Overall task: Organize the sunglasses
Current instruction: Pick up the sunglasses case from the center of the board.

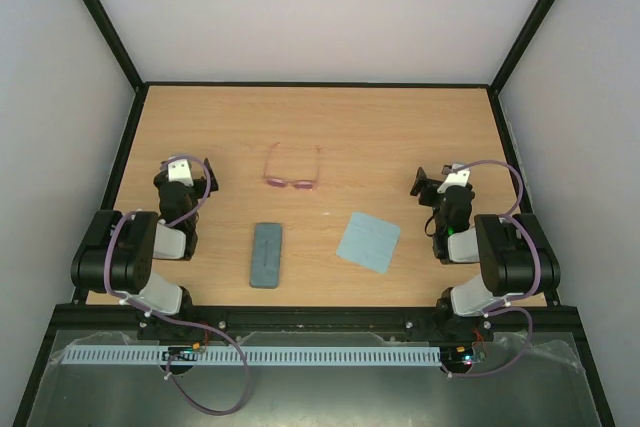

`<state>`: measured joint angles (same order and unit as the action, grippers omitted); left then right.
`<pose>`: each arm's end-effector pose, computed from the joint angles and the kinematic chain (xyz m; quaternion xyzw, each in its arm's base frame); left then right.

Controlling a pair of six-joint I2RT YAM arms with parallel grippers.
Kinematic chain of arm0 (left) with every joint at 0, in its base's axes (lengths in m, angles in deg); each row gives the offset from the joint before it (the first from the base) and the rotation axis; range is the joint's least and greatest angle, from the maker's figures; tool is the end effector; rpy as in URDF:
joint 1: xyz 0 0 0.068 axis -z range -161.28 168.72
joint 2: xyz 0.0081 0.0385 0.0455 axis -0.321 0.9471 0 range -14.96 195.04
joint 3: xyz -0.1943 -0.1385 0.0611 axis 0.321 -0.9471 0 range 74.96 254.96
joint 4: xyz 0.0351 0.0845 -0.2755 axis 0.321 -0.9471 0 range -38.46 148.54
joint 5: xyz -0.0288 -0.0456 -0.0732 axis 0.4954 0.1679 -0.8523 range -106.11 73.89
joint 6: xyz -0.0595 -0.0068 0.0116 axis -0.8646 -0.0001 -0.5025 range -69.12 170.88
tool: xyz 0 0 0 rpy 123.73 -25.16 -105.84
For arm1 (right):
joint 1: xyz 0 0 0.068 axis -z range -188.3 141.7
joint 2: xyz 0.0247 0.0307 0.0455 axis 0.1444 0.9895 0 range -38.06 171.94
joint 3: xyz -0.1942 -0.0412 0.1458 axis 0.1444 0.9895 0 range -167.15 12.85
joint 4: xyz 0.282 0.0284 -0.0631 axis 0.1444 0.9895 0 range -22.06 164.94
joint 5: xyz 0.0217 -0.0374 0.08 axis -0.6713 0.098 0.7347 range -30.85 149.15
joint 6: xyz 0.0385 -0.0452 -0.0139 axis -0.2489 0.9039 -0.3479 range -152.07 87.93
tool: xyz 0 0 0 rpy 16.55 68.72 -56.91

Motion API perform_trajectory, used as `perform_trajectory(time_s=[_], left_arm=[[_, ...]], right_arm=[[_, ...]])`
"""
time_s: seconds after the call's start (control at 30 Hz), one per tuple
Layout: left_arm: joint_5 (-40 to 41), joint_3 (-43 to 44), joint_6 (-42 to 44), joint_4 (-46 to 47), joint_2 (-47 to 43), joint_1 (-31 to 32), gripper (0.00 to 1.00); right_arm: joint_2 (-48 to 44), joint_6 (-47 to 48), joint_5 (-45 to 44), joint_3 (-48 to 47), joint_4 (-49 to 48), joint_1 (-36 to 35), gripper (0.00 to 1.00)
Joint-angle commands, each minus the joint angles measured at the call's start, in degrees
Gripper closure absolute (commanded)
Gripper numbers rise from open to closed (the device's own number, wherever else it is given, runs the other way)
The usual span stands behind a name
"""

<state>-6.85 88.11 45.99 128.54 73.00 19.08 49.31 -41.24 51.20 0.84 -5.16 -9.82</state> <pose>0.2604 0.0056 0.0896 -0.0836 0.7310 0.0284 0.6766 0.2560 0.0005 0.0936 0.0959 0.7145 0.0147 0.6929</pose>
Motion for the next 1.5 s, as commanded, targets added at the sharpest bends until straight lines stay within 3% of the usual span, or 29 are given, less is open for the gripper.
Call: perform_trajectory(time_s=[0.0, 0.47, 0.63, 0.8, 0.97, 1.07, 1.3, 1.4, 1.47], left_arm=[[-0.1, 0.2, 0.7, 2.8, -0.1, 0.2, 0.0], [-2.4, 0.0, 1.7, 3.0, -0.3, 0.2, 0.01], [-1.4, -2.2, 1.5, 2.3, -6.1, 0.2, 0.01], [-2.9, 0.7, 2.3, -10.8, -17.5, 1.3, 0.01], [0.2, 10.9, -7.4, -33.5, -26.6, 1.8, 0.01], [-1.9, 17.9, -12.2, -45.6, -28.4, 1.8, 0.01], [-18.1, 32.2, -19.6, -65.6, -30.5, 1.8, 0.01], [-23.9, 37.3, -20.4, -73.2, -30.7, 1.5, 0.01], [-28.5, 38.0, -20.5, -74.7, -31.7, 0.9, 0.0]], right_arm=[[0.5, 0.9, -0.1, -0.8, -0.3, -0.3, 0.01], [0.4, 0.9, -0.2, -0.8, -0.4, -0.3, 0.01], [-4.3, 0.0, -2.8, 0.9, -0.1, -0.3, 0.01], [-16.9, -1.3, -4.1, -4.8, 20.7, -0.4, 0.01], [-25.4, -7.3, -1.9, -16.2, 45.7, -0.4, 0.01], [-27.5, -12.6, 2.0, -23.9, 58.7, -0.4, 0.02], [-29.1, -24.1, 17.6, -31.0, 72.4, -0.3, 0.01], [-26.3, -24.9, 32.0, -32.0, 73.2, -0.3, 0.01], [-24.1, -25.6, 36.7, -33.0, 75.0, -0.8, 0.01]])
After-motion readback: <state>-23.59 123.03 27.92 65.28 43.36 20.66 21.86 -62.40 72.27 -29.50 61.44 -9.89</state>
